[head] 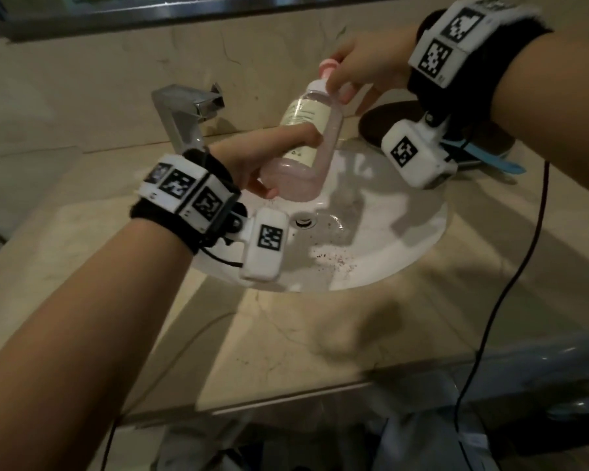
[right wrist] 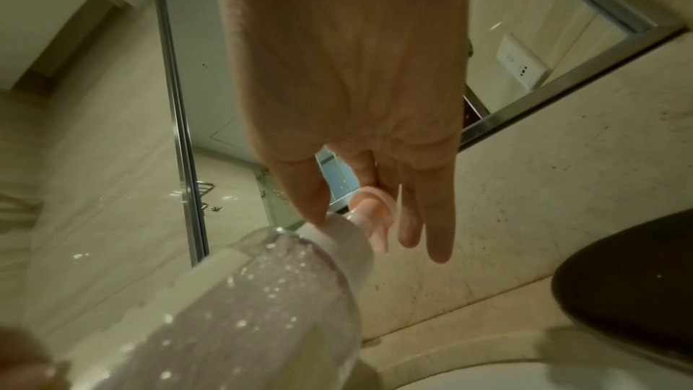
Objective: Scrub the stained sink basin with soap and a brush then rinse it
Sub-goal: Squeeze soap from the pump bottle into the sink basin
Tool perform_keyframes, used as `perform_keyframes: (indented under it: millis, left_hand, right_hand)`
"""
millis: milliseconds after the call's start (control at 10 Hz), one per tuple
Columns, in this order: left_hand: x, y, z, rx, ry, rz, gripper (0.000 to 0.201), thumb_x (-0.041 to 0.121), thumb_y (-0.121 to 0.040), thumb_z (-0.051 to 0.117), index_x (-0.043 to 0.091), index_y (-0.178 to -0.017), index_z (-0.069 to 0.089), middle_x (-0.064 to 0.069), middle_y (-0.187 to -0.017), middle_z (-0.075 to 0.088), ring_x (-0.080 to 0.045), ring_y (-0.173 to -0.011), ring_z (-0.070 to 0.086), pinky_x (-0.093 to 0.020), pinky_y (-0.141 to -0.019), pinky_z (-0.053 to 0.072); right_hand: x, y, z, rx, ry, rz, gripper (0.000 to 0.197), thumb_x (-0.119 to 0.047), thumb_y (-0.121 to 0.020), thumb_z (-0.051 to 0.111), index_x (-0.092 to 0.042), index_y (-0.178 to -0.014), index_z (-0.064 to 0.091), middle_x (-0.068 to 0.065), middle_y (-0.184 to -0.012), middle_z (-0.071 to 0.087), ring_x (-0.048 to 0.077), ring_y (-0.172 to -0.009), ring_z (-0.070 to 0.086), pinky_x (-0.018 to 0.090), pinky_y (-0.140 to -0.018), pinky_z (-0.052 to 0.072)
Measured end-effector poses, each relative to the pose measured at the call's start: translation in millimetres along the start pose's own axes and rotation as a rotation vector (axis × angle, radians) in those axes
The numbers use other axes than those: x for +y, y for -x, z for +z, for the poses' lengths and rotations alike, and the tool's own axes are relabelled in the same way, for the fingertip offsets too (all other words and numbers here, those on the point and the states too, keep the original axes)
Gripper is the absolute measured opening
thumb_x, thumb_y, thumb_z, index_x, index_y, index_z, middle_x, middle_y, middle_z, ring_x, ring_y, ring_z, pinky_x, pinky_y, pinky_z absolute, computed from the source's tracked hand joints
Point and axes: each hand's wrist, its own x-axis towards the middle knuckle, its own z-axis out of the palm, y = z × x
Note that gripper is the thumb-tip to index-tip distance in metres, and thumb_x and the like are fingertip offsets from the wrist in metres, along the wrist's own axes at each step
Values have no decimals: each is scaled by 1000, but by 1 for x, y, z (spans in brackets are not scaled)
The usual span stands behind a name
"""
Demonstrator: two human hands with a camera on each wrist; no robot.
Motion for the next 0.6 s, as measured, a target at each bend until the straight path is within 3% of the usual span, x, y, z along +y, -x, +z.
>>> perform_keyframes:
  millis: [100, 200, 300, 400, 500, 600]
  left_hand:
    - [-6, 10, -19, -9, -7, -59, 33, 39, -80, 57, 23, -108, 53, -2, -84, 63, -16, -67, 62, -28, -62, 53]
    - [-15, 18, -33, -36, 58, -120, 53, 39, -74, 60, 23, -122, 47, -6, -97, 63, -23, -81, 64, -37, -71, 56]
    - [-22, 26, -38, -17, 115, -145, 50, 42, -73, 62, 22, -117, 50, -9, -89, 65, -24, -73, 65, -34, -64, 54]
    - [-30, 30, -37, 45, 115, -117, 24, 37, -79, 58, 21, -97, 54, -2, -64, 64, -17, -48, 62, -25, -52, 48]
    - [-41, 33, -37, 117, 150, -110, 15, 32, -73, 61, 23, -83, 55, 7, -58, 60, -9, -41, 56, -18, -43, 41]
    - [-45, 33, -39, 146, 217, -124, 14, 30, -72, 62, 23, -82, 55, 7, -63, 57, -6, -39, 52, -13, -36, 35]
  right_hand:
    - [-3, -1, 9, 7, -30, -19, 43, -13, -91, 57, -10, -133, 50, 7, -121, 54, 13, -91, 53, 35, -83, 54]
    - [-10, -4, 19, 37, -21, -34, 40, -18, -92, 57, -8, -130, 53, 3, -113, 56, 10, -87, 53, 31, -82, 54]
    - [-18, -4, 30, 101, 6, -46, 35, -15, -94, 52, -4, -127, 55, 9, -122, 59, 14, -97, 55, 32, -92, 52]
    - [-28, 1, 32, 157, 129, -108, 32, -10, -95, 49, 1, -123, 58, 12, -112, 65, 14, -83, 61, 23, -78, 53]
    - [-39, -2, 39, 155, 148, -120, 36, -17, -92, 49, -1, -122, 58, 1, -93, 65, 4, -63, 53, 10, -53, 44]
    - [-40, -10, 50, 188, 137, -146, 42, -22, -90, 50, -7, -129, 53, 10, -125, 59, 21, -104, 60, 25, -87, 47]
